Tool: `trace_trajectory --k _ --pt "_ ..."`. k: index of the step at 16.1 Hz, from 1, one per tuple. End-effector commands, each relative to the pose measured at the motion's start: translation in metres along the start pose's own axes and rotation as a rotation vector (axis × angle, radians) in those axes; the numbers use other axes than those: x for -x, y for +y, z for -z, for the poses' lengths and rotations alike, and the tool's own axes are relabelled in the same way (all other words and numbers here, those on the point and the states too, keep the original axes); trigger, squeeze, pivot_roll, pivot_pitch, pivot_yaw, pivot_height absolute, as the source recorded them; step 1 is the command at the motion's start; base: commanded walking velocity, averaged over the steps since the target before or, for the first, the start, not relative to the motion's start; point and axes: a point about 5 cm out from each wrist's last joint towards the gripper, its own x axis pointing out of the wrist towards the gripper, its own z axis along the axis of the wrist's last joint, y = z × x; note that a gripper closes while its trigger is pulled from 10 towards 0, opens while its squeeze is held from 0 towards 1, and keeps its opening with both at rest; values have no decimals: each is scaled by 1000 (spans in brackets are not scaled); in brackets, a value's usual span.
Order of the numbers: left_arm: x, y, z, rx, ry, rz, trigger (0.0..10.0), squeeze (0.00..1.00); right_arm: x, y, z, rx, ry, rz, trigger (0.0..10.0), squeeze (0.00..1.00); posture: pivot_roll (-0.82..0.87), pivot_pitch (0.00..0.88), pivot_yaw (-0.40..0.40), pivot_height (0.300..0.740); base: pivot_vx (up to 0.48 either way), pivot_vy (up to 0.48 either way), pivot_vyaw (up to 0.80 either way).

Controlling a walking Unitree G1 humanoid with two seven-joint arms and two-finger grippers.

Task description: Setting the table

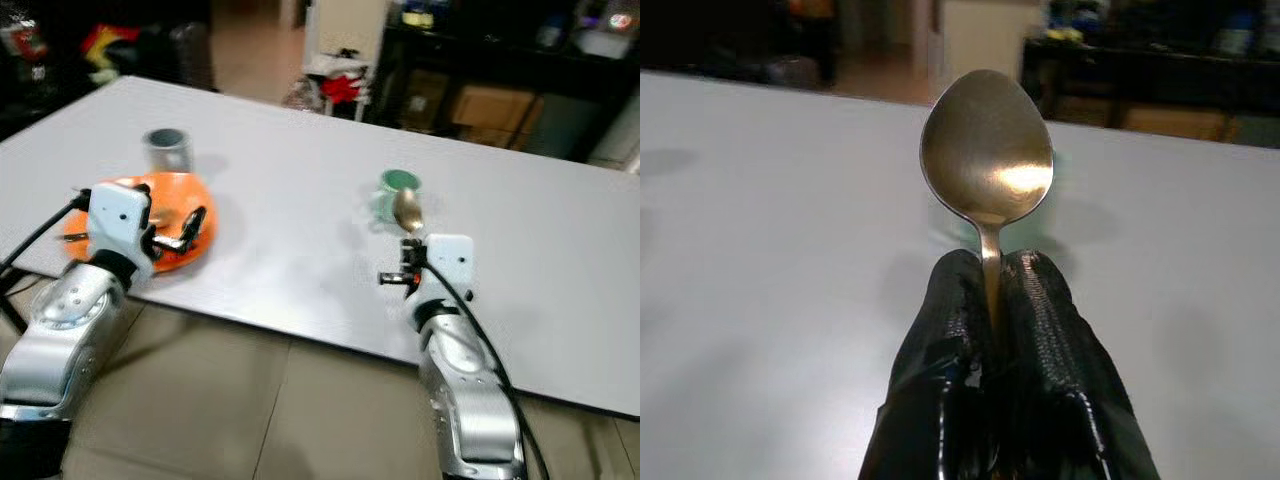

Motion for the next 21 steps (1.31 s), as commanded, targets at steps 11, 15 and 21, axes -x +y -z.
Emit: trace_trajectory --k 11,15,21 --pt "7 -22 -1 -86 33 338 10000 0 -50 23 24 35 321 -35 10000 0 81 0 -36 740 0 0 0" --pt "10 -18 -2 -107 47 369 10000 0 -73 25 23 25 339 -12 10000 0 92 0 -37 740 0 0 0" --pt "25 -29 -1 -71 73 518 10000 0 -90 41 32 -44 340 52 10000 0 111 0 -43 740 0 0 0"
